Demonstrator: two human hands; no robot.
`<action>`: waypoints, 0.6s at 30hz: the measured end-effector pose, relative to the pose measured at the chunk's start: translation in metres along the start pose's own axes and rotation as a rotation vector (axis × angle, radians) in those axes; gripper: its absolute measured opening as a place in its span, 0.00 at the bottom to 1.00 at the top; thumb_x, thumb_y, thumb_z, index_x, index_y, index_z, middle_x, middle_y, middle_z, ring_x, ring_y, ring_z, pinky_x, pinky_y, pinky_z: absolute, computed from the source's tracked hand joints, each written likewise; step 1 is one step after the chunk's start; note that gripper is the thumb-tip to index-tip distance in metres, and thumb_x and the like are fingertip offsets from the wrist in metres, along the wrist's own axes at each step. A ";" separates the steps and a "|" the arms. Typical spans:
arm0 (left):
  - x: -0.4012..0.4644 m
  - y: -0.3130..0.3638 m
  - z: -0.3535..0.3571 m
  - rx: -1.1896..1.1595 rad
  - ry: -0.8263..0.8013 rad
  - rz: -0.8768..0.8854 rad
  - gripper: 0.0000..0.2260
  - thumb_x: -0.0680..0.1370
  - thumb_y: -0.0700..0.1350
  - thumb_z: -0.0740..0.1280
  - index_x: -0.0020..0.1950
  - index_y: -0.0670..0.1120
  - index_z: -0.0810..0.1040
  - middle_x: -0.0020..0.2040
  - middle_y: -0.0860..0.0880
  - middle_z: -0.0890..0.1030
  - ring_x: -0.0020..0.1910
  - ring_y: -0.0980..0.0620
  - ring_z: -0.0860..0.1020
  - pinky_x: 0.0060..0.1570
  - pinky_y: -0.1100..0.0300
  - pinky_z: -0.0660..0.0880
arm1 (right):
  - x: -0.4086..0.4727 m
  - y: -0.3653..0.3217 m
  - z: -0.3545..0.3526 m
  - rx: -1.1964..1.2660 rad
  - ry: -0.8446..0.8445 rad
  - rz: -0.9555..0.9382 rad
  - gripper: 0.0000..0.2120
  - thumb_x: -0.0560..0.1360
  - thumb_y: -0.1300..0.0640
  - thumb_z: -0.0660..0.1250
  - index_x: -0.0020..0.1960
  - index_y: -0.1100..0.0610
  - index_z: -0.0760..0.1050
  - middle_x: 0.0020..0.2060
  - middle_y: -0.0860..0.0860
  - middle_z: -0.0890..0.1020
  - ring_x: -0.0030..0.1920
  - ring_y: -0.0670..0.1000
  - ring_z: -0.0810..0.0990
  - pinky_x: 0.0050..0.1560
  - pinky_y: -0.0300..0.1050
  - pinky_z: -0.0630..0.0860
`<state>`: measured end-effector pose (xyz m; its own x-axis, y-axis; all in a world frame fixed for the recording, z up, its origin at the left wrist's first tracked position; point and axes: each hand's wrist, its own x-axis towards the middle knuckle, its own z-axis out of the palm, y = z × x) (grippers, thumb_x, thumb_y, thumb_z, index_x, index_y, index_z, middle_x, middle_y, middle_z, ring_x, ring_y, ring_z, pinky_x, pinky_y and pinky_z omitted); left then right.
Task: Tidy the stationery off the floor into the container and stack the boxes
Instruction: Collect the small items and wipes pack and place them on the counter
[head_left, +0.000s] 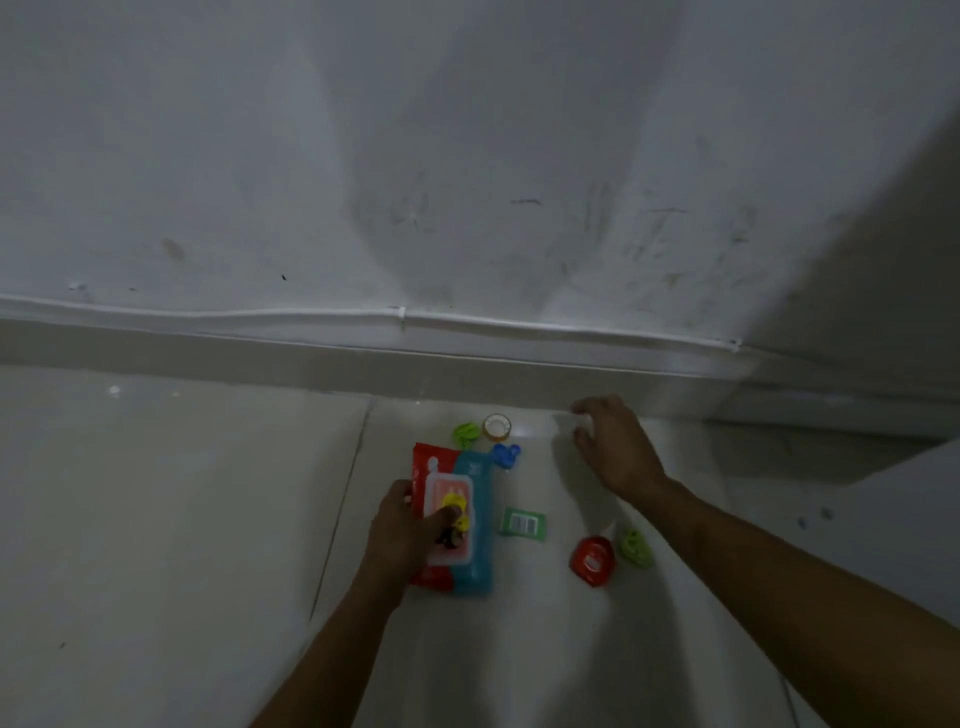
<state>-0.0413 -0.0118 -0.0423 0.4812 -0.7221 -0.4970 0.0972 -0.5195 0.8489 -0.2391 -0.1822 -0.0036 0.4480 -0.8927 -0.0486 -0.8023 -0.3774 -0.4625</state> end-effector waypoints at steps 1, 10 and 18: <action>0.002 -0.004 -0.004 0.106 0.041 0.017 0.17 0.71 0.43 0.74 0.57 0.45 0.73 0.50 0.47 0.81 0.43 0.51 0.81 0.35 0.62 0.77 | 0.001 0.011 0.005 -0.046 -0.024 0.061 0.19 0.79 0.61 0.61 0.69 0.59 0.68 0.68 0.60 0.67 0.67 0.59 0.66 0.66 0.45 0.63; 0.011 -0.025 -0.015 0.558 0.144 0.188 0.31 0.70 0.46 0.75 0.70 0.46 0.65 0.61 0.44 0.71 0.57 0.47 0.73 0.50 0.55 0.74 | -0.005 0.026 0.039 -0.065 -0.198 0.106 0.19 0.77 0.65 0.59 0.67 0.58 0.71 0.65 0.61 0.68 0.64 0.60 0.68 0.65 0.50 0.67; 0.008 -0.026 -0.010 0.864 0.129 0.523 0.26 0.73 0.51 0.71 0.69 0.49 0.70 0.66 0.46 0.71 0.61 0.47 0.70 0.55 0.55 0.71 | 0.004 -0.016 0.056 0.155 -0.122 -0.154 0.12 0.75 0.66 0.64 0.57 0.61 0.78 0.54 0.61 0.75 0.54 0.59 0.75 0.57 0.50 0.71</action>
<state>-0.0317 0.0006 -0.0667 0.3778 -0.9253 -0.0341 -0.7902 -0.3415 0.5088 -0.2026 -0.1657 -0.0461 0.6120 -0.7879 -0.0690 -0.6549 -0.4560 -0.6026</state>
